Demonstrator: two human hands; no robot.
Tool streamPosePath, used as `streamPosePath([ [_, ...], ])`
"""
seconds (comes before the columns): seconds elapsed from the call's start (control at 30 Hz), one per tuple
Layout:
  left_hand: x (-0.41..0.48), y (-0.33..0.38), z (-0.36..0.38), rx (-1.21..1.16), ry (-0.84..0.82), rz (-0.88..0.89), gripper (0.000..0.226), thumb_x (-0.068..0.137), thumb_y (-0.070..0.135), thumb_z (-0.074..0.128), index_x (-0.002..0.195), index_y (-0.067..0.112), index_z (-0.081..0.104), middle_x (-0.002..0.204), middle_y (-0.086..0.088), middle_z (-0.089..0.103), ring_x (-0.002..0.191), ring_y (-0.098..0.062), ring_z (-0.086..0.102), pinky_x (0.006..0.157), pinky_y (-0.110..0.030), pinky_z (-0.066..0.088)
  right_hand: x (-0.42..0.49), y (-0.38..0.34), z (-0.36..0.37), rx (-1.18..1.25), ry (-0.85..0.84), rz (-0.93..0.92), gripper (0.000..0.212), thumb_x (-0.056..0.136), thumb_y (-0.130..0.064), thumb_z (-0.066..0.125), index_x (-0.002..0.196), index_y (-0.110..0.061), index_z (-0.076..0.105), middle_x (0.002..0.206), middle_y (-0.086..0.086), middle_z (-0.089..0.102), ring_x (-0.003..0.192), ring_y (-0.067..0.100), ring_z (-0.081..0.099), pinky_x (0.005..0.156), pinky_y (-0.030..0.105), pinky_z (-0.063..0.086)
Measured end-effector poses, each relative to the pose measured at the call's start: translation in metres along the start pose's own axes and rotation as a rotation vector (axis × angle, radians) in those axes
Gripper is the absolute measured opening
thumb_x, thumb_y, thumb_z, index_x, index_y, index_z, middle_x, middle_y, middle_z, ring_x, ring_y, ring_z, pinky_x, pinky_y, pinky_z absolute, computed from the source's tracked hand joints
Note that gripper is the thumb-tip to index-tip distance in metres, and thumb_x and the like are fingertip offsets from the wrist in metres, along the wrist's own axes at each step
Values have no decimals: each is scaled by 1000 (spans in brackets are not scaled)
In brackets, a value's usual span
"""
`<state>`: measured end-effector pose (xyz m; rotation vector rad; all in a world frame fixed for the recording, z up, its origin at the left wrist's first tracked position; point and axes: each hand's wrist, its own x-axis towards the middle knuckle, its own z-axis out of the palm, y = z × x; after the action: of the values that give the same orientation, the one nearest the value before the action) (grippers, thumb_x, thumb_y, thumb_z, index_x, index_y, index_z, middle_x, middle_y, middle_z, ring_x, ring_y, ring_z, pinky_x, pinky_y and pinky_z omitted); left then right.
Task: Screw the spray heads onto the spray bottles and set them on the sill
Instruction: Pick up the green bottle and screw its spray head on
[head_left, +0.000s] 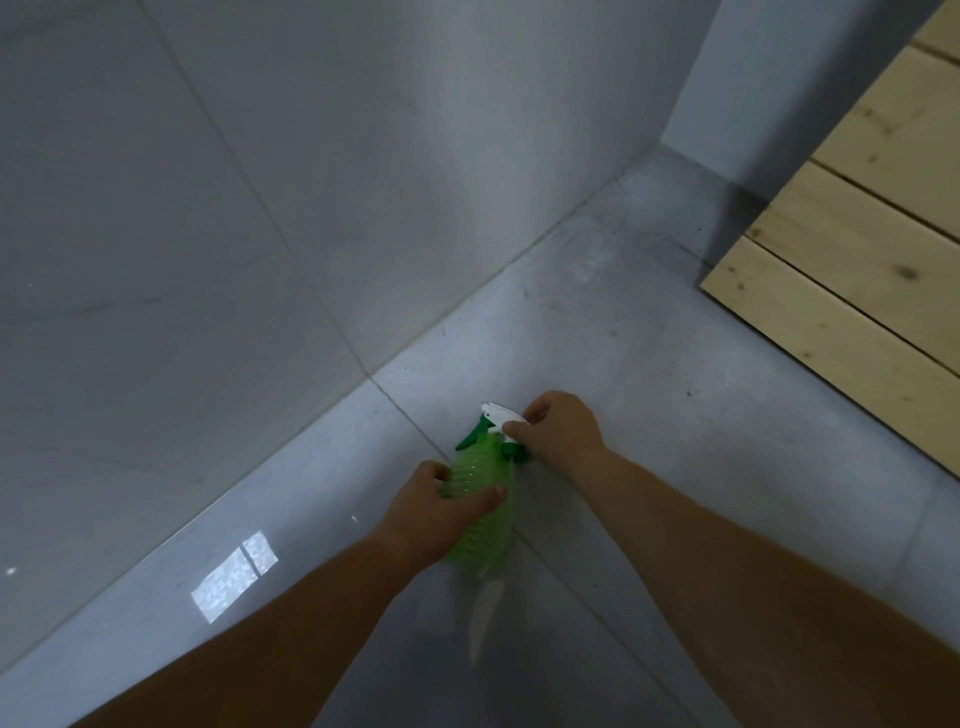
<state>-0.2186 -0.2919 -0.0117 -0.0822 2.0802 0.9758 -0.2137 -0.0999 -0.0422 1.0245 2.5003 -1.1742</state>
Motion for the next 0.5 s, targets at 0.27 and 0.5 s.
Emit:
streamPosePath([
  [0.27,-8,1,0,-41,2,36,60,77,48,84,120,18,55,98,2,66,80,-11,70,62,-21,58,-2,-2,-11,373,-83,120,23,76,-16,82,95,-5,76,92,16,75,85,29,72,80,42,61],
  [0.5,-57,53,-13,-139,-40,187,49,79,40,84,116,20,58,101,2,69,84,-13,72,68,-25,60,-45,-37,-93,563,-51,79,28,83,-12,76,107,0,66,91,13,69,72,18,67,62,26,57],
])
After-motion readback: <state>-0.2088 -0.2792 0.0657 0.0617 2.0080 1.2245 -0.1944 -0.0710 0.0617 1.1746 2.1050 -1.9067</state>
